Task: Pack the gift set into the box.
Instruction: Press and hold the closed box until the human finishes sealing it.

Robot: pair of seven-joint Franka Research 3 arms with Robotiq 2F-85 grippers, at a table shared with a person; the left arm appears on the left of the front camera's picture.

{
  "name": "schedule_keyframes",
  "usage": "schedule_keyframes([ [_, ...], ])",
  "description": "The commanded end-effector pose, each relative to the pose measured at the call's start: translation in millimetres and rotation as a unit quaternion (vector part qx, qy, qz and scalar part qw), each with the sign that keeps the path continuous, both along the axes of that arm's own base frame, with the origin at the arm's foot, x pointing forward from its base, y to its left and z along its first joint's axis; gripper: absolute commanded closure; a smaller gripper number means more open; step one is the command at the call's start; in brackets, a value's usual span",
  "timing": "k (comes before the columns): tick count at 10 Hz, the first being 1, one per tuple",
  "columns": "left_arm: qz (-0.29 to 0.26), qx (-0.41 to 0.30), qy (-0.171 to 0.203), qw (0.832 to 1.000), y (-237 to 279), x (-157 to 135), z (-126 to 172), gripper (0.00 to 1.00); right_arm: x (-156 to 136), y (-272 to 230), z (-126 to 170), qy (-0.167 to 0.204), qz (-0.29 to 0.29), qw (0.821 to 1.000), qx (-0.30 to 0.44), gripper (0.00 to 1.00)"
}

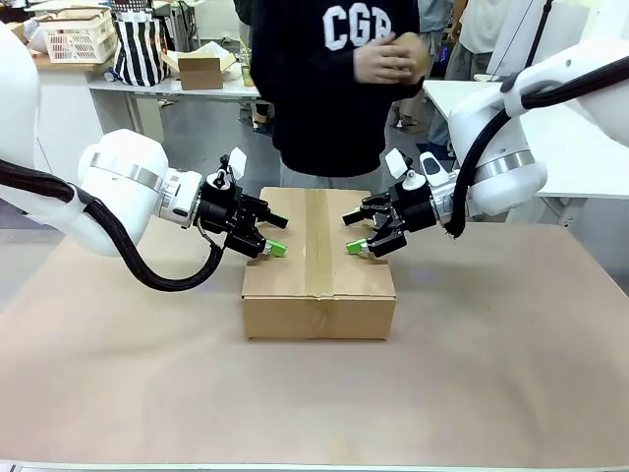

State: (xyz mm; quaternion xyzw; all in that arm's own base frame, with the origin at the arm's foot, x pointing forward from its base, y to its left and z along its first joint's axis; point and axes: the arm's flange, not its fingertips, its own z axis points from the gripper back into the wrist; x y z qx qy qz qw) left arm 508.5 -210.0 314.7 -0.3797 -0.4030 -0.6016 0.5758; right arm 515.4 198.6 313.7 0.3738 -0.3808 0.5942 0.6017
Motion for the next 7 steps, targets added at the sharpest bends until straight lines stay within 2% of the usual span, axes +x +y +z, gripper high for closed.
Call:
schedule_keyframes([
  [1,0.001,0.001,0.001,1.000,0.6,-0.6,-1.6,0.00,-0.6,0.8,-2.2,-0.001,0.000,1.000,-0.001,0.00],
  [7,0.001,0.001,0.001,1.000,0.6,-0.6,-1.6,0.00,-0.6,0.8,-2.2,-0.001,0.000,1.000,-0.001,0.00],
])
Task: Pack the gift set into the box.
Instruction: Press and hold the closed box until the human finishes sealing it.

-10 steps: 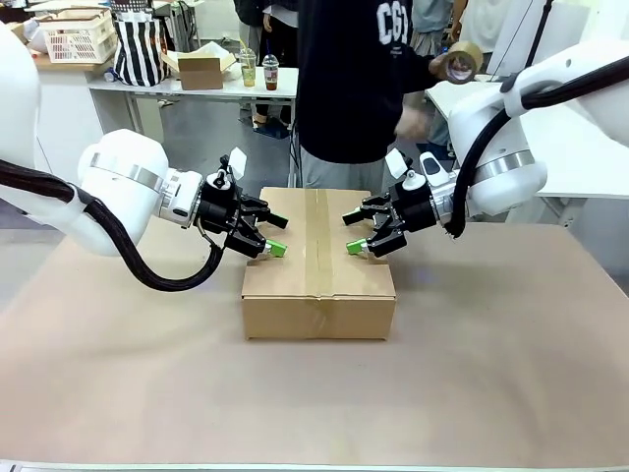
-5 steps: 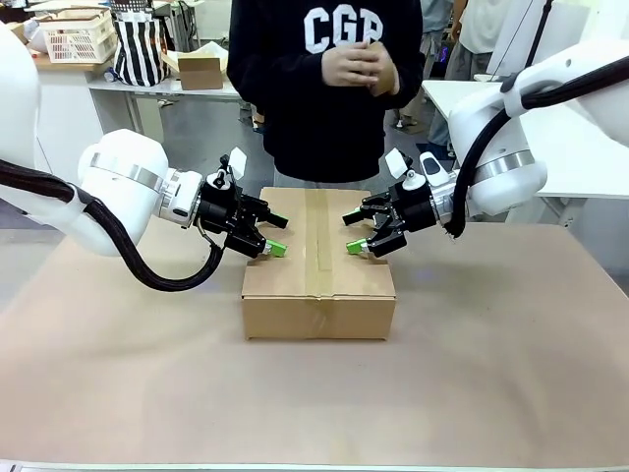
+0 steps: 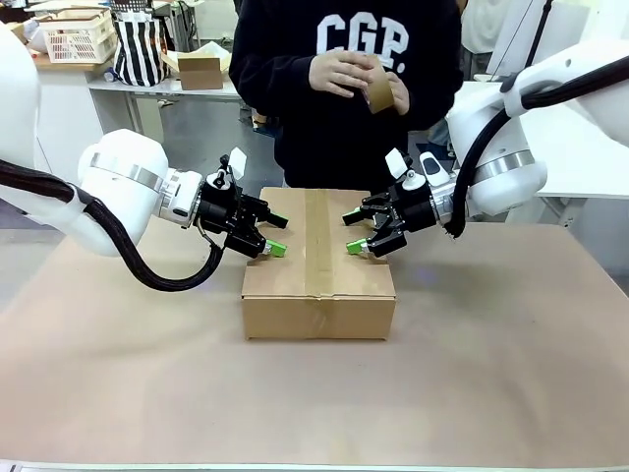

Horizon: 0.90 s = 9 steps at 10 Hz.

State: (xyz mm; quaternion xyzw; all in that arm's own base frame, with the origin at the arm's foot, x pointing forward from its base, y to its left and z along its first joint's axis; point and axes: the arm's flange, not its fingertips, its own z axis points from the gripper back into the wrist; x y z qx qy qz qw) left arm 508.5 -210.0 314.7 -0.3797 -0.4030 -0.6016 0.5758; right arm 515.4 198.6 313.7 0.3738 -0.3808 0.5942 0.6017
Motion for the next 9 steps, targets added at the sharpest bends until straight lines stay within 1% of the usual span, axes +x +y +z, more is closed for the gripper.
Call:
schedule_keyframes([
  [1,0.001,0.001,0.001,1.000,0.6,-0.6,-1.6,0.00,-0.6,0.8,-2.2,-0.001,0.000,1.000,-0.001,0.00],
  [9,0.001,0.001,0.001,1.000,0.6,-0.6,-1.6,0.00,-0.6,0.8,-2.2,-0.001,0.000,1.000,-0.001,0.00],
])
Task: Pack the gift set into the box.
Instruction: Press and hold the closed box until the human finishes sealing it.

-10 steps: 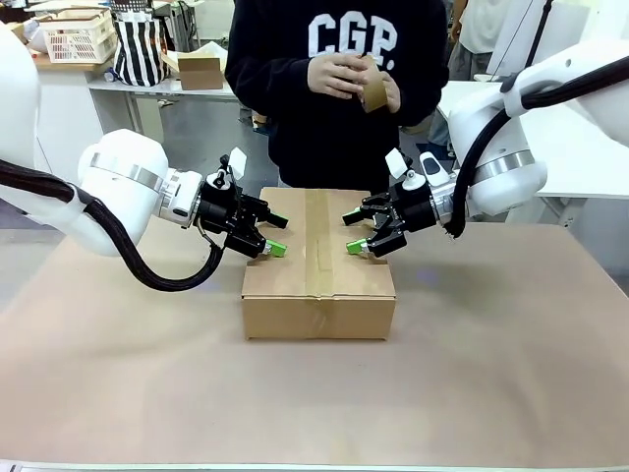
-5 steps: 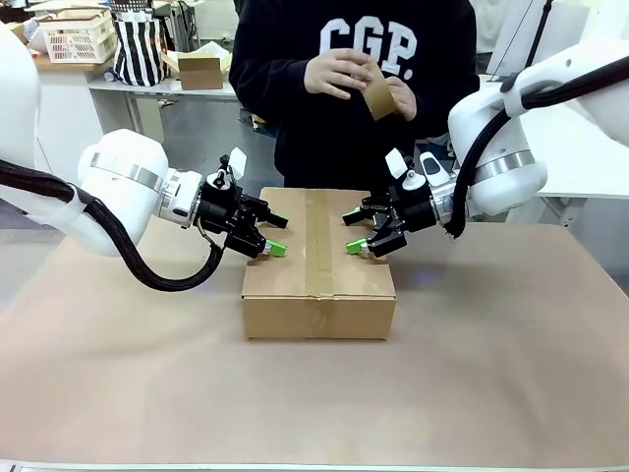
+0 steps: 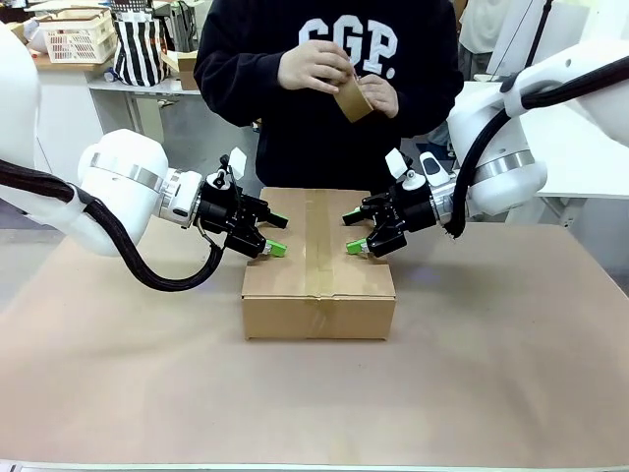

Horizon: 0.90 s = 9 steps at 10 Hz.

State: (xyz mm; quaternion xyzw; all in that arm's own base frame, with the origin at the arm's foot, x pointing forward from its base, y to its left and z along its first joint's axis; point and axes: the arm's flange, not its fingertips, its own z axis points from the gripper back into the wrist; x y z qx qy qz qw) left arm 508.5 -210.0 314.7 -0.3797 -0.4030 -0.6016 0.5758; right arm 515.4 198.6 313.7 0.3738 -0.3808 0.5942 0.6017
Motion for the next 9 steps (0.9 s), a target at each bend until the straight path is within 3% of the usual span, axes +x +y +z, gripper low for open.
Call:
schedule_keyframes([
  [1,0.001,0.001,0.001,1.000,0.6,-0.6,-1.7,0.00,-0.6,0.8,-2.2,-0.001,0.000,1.000,-0.001,0.00],
  [9,0.001,0.001,0.001,1.000,0.6,-0.6,-1.7,0.00,-0.6,0.8,-2.2,-0.001,0.000,1.000,-0.001,0.00],
])
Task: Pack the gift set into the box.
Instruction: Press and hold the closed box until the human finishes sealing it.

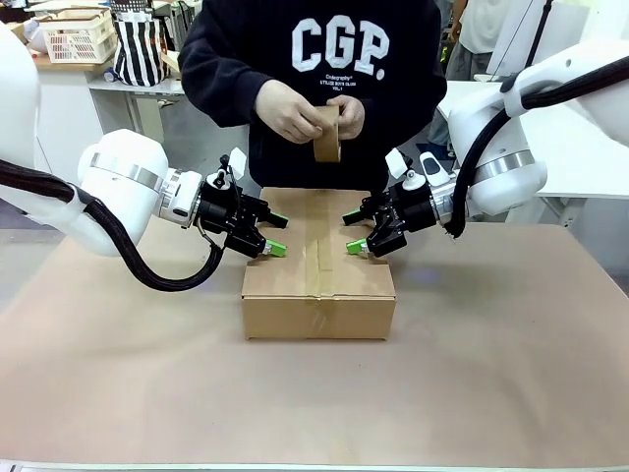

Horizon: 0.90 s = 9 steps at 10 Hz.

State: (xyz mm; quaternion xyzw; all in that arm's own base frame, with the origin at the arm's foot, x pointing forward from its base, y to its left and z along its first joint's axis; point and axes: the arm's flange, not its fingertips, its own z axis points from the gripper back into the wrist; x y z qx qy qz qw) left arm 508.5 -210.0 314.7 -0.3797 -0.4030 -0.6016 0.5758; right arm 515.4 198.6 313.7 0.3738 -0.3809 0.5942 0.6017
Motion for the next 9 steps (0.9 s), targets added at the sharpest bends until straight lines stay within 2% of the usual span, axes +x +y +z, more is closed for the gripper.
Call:
schedule_keyframes([
  [1,0.001,0.001,0.001,1.000,0.6,-0.6,-1.7,0.00,-0.6,0.8,-2.2,-0.001,0.000,1.000,-0.001,0.00],
  [9,0.001,0.001,0.001,1.000,0.6,-0.6,-1.7,0.00,-0.6,0.8,-2.2,-0.001,0.000,1.000,-0.001,0.00],
])
